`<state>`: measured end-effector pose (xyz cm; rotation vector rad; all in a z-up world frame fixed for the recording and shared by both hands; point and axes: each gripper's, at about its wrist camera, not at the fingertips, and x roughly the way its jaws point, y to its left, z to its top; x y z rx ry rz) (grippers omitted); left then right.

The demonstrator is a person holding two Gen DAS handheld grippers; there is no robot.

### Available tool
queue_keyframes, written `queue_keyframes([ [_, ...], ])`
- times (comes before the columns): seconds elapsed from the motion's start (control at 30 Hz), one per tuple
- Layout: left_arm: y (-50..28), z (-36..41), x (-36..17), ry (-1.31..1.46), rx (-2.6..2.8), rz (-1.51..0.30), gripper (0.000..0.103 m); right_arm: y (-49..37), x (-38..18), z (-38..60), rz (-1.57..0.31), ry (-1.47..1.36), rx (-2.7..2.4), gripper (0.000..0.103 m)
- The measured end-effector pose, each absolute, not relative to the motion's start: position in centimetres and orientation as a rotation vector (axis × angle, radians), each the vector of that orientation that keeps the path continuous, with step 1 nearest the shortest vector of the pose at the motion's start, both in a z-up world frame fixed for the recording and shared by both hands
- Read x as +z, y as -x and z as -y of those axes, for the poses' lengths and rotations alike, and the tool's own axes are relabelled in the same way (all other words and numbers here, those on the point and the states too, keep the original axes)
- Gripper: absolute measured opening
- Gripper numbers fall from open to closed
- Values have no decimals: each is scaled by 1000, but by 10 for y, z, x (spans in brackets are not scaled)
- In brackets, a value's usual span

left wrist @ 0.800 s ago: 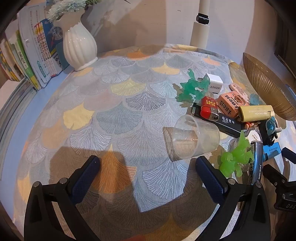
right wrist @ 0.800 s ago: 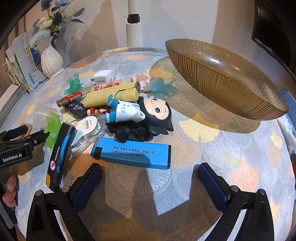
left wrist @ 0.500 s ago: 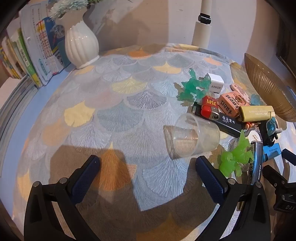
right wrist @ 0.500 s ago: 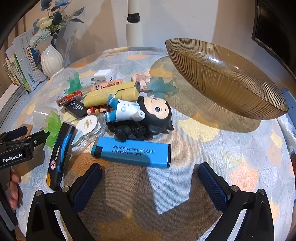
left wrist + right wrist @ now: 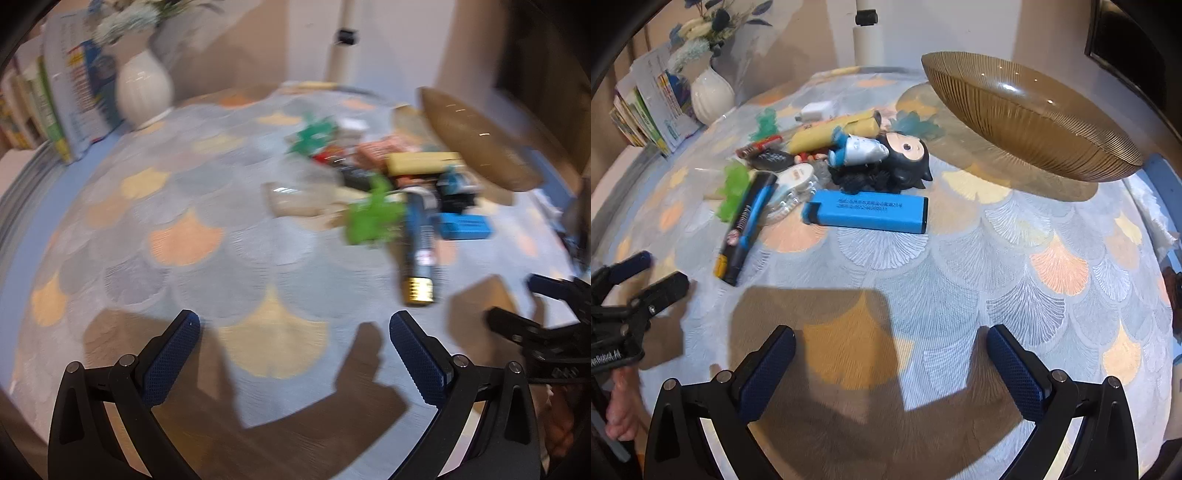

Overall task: Organize rigid objects
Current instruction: 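Move both tools toward the blue and black lighters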

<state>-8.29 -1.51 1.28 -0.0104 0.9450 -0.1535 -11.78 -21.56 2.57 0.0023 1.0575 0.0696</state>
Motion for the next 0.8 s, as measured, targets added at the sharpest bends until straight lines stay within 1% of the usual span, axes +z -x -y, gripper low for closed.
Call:
queue_keyframes([
  [0.03, 85, 15, 16, 19, -179, -931, 102, 122, 37, 221, -1011, -41, 83, 103],
  [0.1, 90, 16, 31, 32, -212, -872, 102, 131, 67, 231, -857, -77, 86, 103],
  [0.17, 91, 18, 46, 32, -225, -810, 102, 139, 90, 235, -705, -35, 63, 103],
  [0.2, 92, 20, 52, 30, -234, -777, 102, 138, 93, 236, -672, -16, 60, 103],
  [0.23, 89, 22, 57, 26, -246, -749, 102, 133, 91, 237, -669, 3, 61, 103],
  [0.3, 74, 27, 56, 20, -274, -733, 102, 119, 80, 237, -724, 38, 79, 103],
  [0.43, 58, 36, 28, 49, -351, -797, 102, 113, 52, 249, -771, 1, 134, 103],
  [0.5, 58, 45, 23, 11, -353, -812, 102, 110, 52, 253, -771, -14, 154, 103],
  [0.57, 63, 50, 26, -21, -381, -781, 102, 109, 52, 256, -766, -17, 157, 103],
  [0.8, 62, 51, 21, -16, -391, -817, 102, 102, 46, 253, -797, -12, 140, 103],
])
